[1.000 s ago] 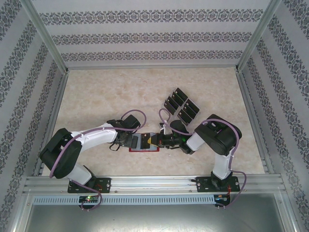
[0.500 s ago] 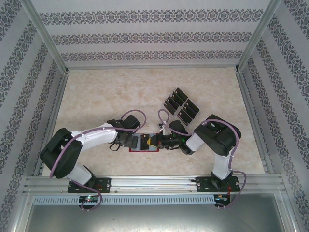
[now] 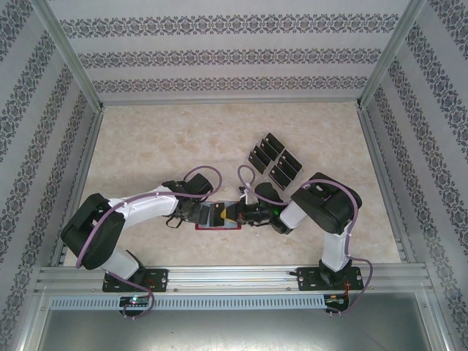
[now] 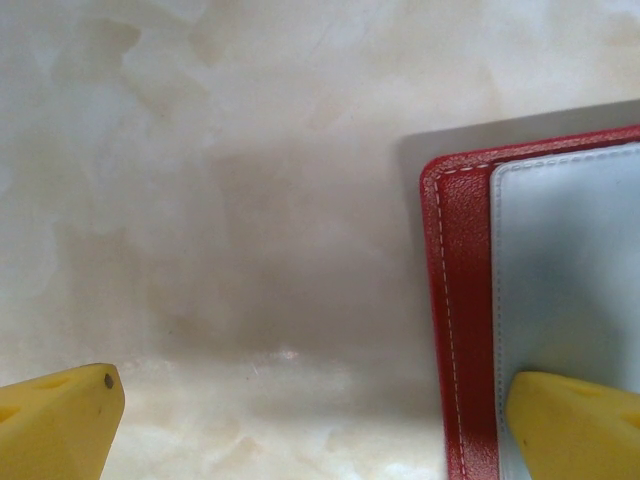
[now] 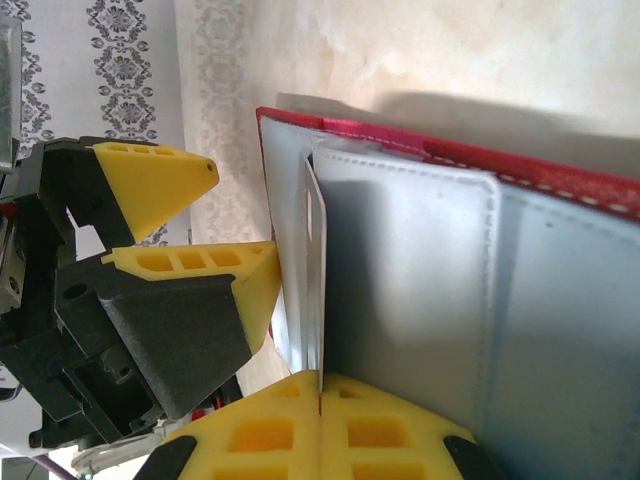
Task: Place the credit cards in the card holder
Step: Insert the credit card into the card slot.
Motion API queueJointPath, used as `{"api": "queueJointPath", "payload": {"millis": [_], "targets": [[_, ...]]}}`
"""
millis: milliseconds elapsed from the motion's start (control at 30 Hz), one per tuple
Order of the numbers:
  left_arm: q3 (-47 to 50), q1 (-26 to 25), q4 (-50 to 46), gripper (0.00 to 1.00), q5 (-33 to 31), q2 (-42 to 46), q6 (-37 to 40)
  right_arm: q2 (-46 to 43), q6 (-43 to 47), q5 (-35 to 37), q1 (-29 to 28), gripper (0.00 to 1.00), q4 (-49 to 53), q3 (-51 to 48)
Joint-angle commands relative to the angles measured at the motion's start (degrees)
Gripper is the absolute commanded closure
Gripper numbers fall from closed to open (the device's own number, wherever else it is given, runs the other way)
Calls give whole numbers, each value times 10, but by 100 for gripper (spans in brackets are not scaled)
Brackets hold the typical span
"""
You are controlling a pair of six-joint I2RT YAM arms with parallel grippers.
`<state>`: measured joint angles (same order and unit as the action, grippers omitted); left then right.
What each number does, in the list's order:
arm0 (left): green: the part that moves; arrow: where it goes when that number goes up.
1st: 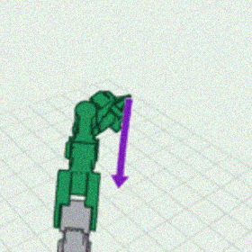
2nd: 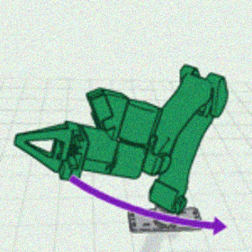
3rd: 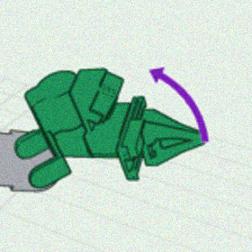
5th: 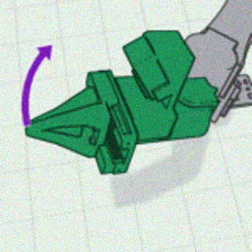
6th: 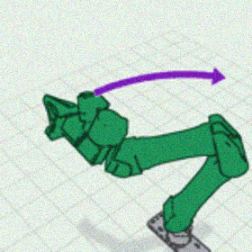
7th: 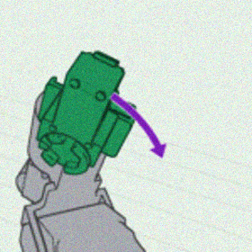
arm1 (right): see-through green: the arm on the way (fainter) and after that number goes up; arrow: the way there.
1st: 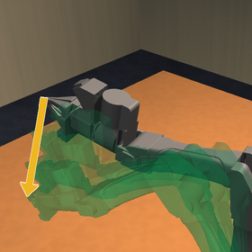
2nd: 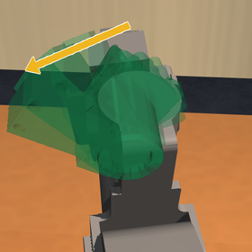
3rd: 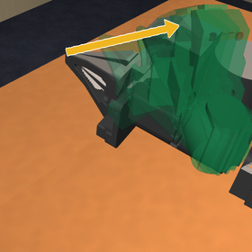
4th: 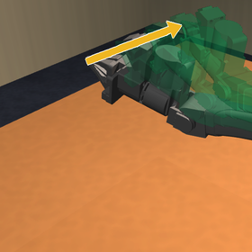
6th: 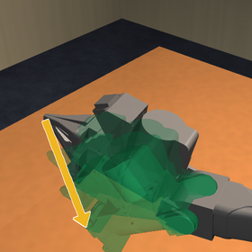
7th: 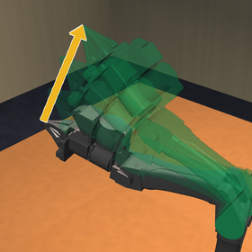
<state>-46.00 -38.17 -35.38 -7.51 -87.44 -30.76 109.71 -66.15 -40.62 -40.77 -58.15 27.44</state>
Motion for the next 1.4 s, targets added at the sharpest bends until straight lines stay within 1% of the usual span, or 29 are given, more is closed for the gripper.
{"api": "queueJointPath", "payload": {"millis": [0,100,200,267,333,433,533,700,800,900,967,1000,1100,1200,1367], "targets": [[19,8,-35,0,-11,-27,12,24,-2,21,-8,100,23,4],[19,8,-35,0,-11,-27,12,24,-1,19,-9,100,24,4],[19,8,-35,0,-11,-27,11,15,1,19,-8,79,29,-1],[19,8,-36,0,-12,-28,11,1,3,23,-7,67,40,-5],[19,8,-37,0,-12,-27,10,-18,8,29,-4,59,60,-9],[18,9,-38,0,-12,-28,9,-49,23,34,0,51,101,-9],[17,9,-41,0,-13,-27,9,-89,50,50,1,39,185,-3],[15,9,-44,0,-13,-24,10,-147,90,79,1,31,298,9],[11,9,-49,0,-13,-22,9,-173,105,87,1,31,335,19],[4,9,-56,0,-9,-6,6,-196,119,106,2,32,381,27],[-5,9,-63,0,-6,10,5,-205,126,115,2,41,400,29],[-11,9,-65,0,-2,22,4,-207,130,118,2,44,409,31],[-27,9,-65,0,17,49,2,-206,137,128,1,70,425,36],[-46,8,-62,0,41,67,3,-200,137,133,0,85,423,34],[-68,3,-49,0,69,70,-2,-189,138,140,0,93,416,26]]}}
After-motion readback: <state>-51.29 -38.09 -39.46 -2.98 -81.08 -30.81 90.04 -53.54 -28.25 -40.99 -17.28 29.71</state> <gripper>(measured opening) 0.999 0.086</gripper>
